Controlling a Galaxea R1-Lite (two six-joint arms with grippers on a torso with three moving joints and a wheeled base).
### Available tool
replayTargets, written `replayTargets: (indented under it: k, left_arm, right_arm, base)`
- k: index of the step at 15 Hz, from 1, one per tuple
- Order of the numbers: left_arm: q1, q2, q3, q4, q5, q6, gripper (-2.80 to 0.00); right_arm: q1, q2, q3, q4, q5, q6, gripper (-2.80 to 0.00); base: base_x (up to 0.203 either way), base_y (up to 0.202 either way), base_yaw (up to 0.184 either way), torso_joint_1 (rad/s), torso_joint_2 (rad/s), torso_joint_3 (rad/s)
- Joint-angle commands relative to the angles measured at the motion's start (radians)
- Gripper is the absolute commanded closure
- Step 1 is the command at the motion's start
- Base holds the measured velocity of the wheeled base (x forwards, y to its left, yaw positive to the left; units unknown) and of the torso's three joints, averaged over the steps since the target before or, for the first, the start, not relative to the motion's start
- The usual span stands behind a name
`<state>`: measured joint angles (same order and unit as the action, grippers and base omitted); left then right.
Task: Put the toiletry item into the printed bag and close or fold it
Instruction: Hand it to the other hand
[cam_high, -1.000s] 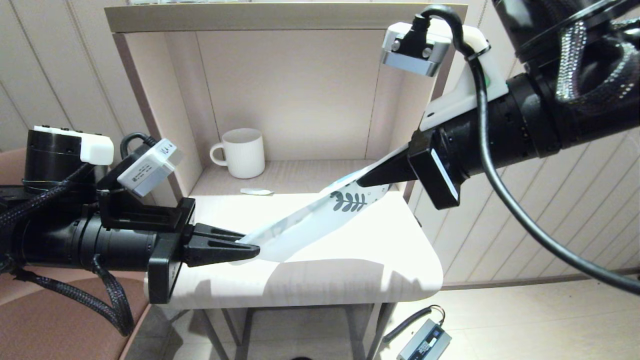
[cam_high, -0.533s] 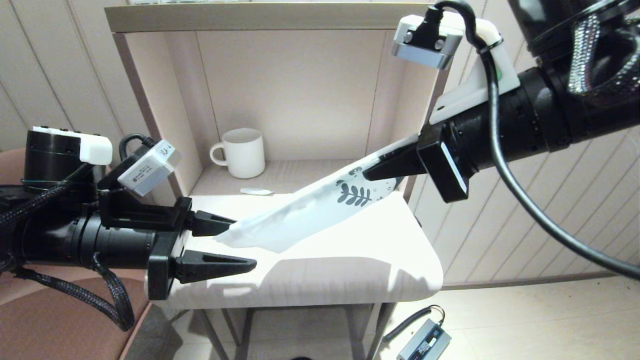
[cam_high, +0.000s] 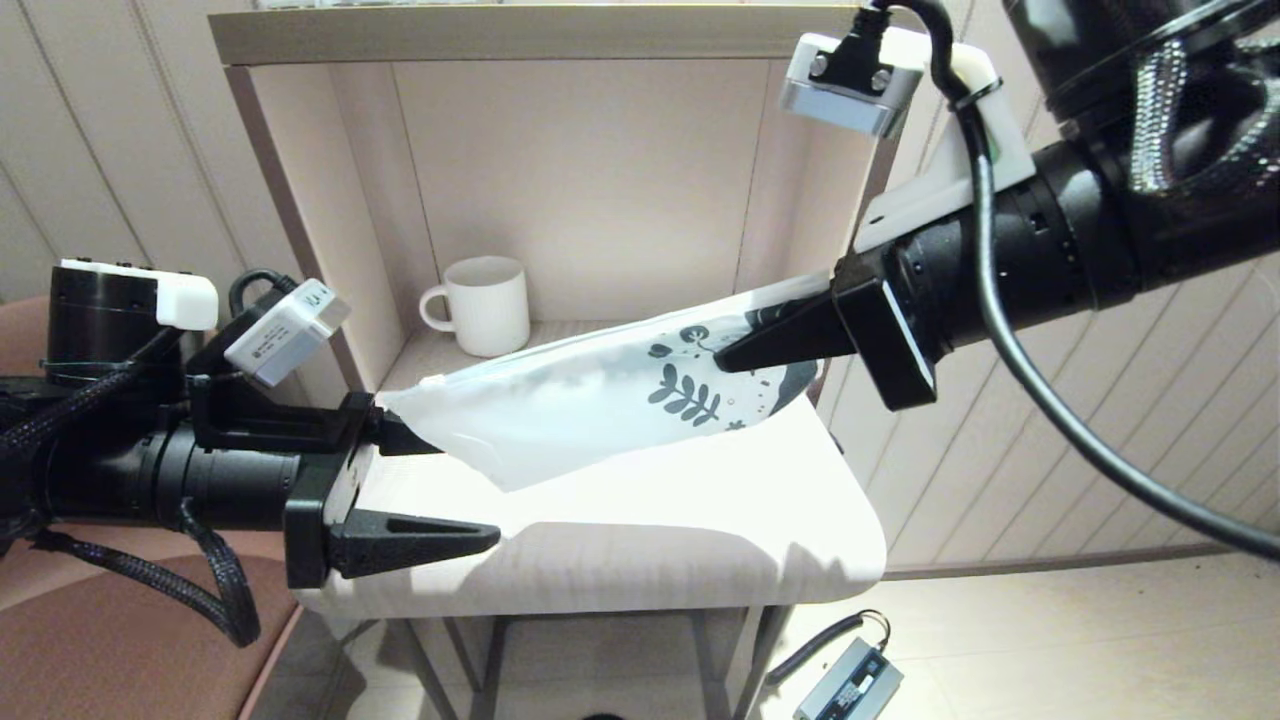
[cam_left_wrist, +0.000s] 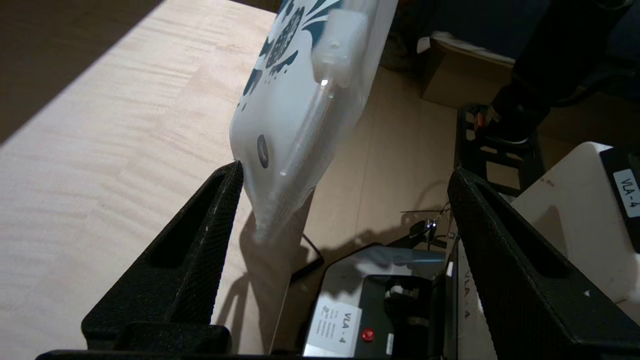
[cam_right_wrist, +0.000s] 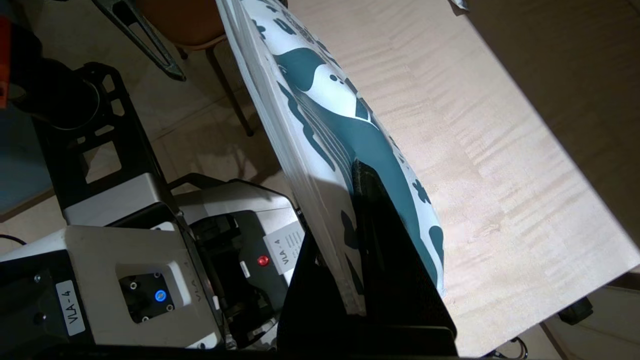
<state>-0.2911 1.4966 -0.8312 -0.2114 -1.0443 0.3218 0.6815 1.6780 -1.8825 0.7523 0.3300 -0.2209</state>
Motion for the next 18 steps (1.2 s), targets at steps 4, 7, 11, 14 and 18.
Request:
replayTargets:
  k: [4,7,11,14,18]
  left_arm:
    - [-0.005,0.035,-0.058,-0.002,-0.018,-0.013,-2.8]
    - [-0.005,0.053,-0.093,-0.004,-0.029,-0.013,-2.8]
    - [-0.005,0.092,-0.097,-0.096,-0.03,-0.046,-2.8]
    - [-0.003,0.122,-0.088,-0.154,-0.03,-0.057,-2.8]
    - [-0.003,0.114,-0.086,-0.158,-0.031,-0.058,-2.8]
  right_arm:
    - [0.004,0.006,0.022,0.004,0.003,-0.001,0.0]
    - [0.009,0.012,0.02,0.002,0.011,-0.003,0.0]
    - [0.01,0.012,0.02,0.002,0.026,-0.003,0.0]
    - [0.01,0.009,0.026,0.002,0.026,-0.003,0.0]
    - [0.01,0.008,0.028,0.002,0.024,-0.005,0.0]
  base:
    - [0.0,0.0,0.0,0.0,0.0,0.0]
    - [0.0,0.0,0.0,0.0,0.0,0.0]
    - [0.0,0.0,0.0,0.0,0.0,0.0]
    - [0.0,0.0,0.0,0.0,0.0,0.0]
    - [0.0,0.0,0.0,0.0,0.0,0.0]
